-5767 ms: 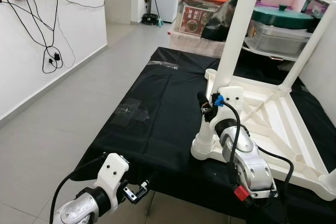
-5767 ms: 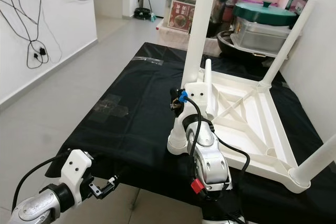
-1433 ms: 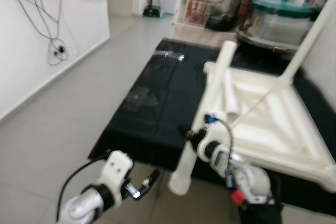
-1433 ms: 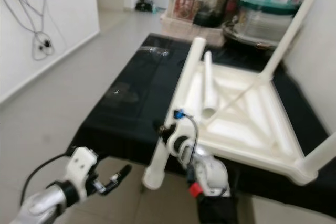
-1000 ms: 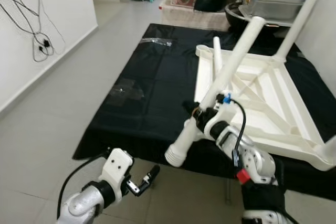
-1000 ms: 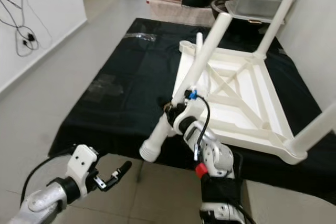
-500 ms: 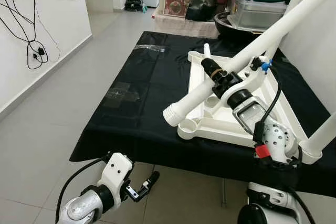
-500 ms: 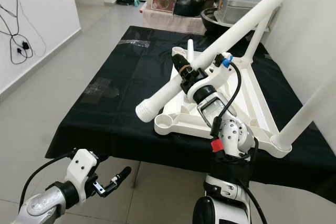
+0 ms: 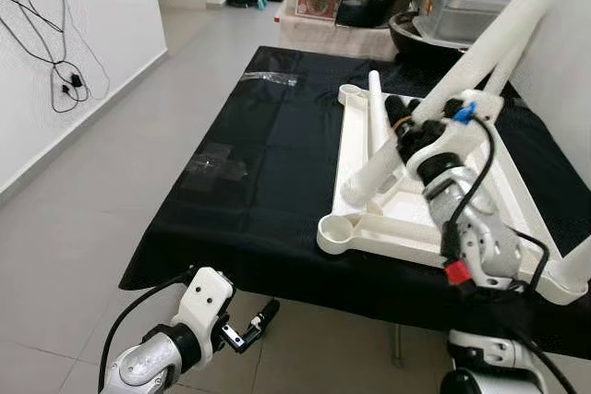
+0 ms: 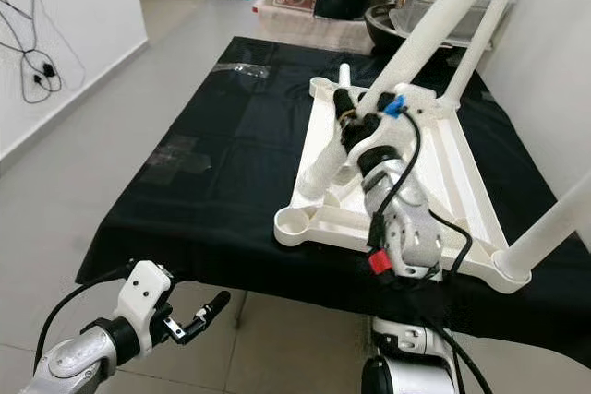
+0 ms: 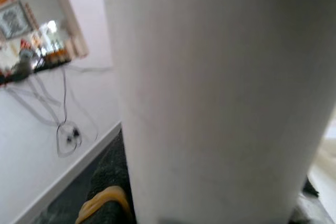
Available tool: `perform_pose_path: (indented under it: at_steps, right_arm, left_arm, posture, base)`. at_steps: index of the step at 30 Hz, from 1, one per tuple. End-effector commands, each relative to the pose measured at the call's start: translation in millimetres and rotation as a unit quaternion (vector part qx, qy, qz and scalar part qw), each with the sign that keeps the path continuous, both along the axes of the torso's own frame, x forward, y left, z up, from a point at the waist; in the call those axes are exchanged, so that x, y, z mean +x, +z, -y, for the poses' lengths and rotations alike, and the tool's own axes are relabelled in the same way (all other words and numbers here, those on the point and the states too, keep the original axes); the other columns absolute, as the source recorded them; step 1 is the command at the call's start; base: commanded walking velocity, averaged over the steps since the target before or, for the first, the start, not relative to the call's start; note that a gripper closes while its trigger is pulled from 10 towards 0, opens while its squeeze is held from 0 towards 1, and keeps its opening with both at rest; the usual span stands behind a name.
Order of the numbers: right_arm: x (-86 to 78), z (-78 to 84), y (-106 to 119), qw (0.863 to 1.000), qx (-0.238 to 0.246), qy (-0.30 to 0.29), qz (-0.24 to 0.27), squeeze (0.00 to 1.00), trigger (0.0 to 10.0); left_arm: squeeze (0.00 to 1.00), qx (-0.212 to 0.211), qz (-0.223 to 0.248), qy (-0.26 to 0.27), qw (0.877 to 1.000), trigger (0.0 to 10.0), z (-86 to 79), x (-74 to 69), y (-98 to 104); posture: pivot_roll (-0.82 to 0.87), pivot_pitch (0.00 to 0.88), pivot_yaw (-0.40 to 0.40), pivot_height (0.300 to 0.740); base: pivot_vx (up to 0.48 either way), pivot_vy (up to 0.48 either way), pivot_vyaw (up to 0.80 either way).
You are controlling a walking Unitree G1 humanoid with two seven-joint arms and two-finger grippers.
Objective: Building children table
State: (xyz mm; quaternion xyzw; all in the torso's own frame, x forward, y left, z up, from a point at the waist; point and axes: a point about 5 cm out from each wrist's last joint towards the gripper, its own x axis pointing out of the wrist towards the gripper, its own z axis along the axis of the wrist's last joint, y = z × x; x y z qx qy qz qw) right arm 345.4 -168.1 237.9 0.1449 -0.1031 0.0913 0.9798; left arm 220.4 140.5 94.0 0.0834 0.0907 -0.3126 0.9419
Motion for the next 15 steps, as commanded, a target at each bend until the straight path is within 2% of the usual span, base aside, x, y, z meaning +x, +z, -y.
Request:
perform_pose_path:
  at_steps: [1,5,9,13,15]
  right_arm:
    - [-4.2,-6.5,2.0,0.999,0.008,0.032,-0.001,0.00,0.0]
    - [-7.1,-14.1,-4.2,0.997,0.029,0.073,-0.016,0.00,0.0]
    - [-7.4,-15.0,-5.7,0.997,0.029,0.075,-0.015,0.00,0.0]
    - [-13.5,-22.1,-19.7,0.995,0.029,0.089,-0.021,0.00,0.0]
    - [-13.5,-22.1,-19.7,0.995,0.029,0.089,-0.021,0.00,0.0]
  left_arm:
    - [0.00,0.010,-0.006,-0.004,1.000,10.0,-1.9,-1.1,-3.8]
    - [0.00,0.010,-0.008,-0.005,1.000,10.0,-1.7,-0.9,-4.4]
    - [0.00,0.010,-0.008,-0.005,1.000,10.0,-1.6,-0.9,-4.5]
    - [0.00,0.010,-0.008,-0.006,1.000,10.0,-1.0,-0.2,-4.4]
    - [0.00,0.010,-0.008,-0.006,1.000,10.0,-1.0,-0.2,-4.4]
  posture:
    - [0.06,0.000,-0.101,0.740]
    - [0.06,0.000,-0.099,0.740]
    - [0.06,0.000,-0.099,0.740]
    - [0.06,0.000,-0.098,0.740]
    - [0.06,0.000,-0.098,0.740]
  base:
    - [0.000,0.000,0.00]
    - [0.000,0.000,0.00]
    - [0.000,0.000,0.00]
    - [0.000,0.000,0.00]
    - [0.000,0.000,0.00]
